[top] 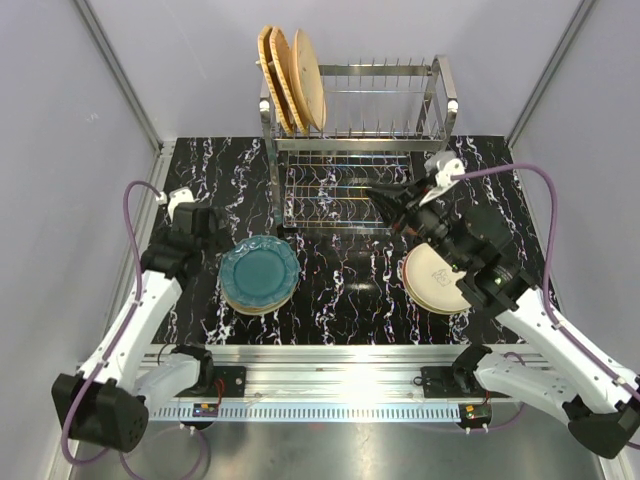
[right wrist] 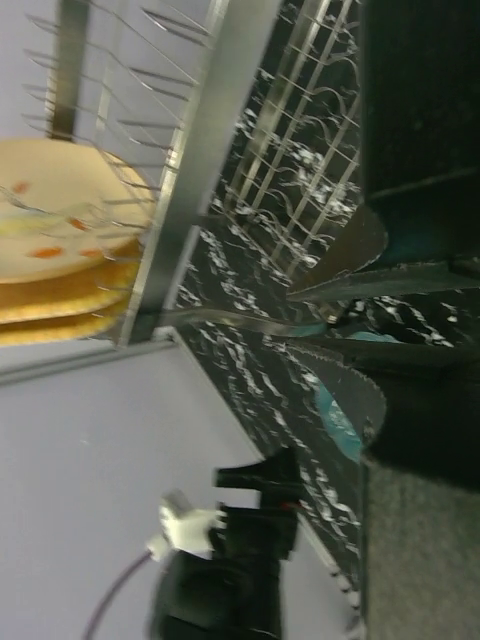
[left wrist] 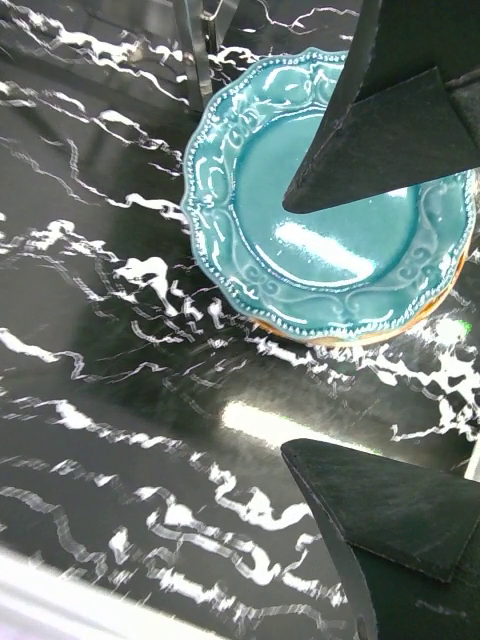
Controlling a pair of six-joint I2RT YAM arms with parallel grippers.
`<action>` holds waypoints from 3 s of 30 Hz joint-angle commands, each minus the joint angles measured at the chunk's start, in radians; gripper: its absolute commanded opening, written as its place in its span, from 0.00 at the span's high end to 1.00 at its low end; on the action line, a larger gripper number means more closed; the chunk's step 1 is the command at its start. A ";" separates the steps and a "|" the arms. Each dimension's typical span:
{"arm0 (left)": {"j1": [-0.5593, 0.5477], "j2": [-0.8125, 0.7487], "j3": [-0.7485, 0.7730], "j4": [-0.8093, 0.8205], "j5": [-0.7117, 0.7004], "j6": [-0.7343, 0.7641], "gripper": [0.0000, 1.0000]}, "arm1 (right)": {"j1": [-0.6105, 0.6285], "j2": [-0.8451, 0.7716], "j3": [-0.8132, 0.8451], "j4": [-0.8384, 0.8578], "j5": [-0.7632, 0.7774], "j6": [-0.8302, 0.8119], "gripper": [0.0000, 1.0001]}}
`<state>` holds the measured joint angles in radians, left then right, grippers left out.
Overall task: Load the plates into the dish rack
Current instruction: Insert the plate into the dish rack, then grab a plate with the left arm
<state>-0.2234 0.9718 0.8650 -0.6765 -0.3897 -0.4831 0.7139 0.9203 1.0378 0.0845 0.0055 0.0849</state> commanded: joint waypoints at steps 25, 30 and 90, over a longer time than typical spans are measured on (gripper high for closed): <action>0.045 0.053 -0.293 0.249 0.203 -0.318 0.11 | 0.067 0.041 -0.361 0.020 -0.165 0.185 0.78; 0.045 0.051 -0.337 0.273 0.210 -0.339 0.11 | 0.091 0.074 -0.361 0.023 -0.138 0.177 0.76; 0.027 -0.087 -0.515 0.321 0.382 -0.390 0.76 | 0.269 0.621 -0.171 0.123 -0.125 0.102 0.52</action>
<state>-0.1886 0.8951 0.3656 -0.3248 -0.0467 -0.8738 0.9691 1.5154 0.8162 0.1608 -0.1169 0.2054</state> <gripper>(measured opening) 0.299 0.470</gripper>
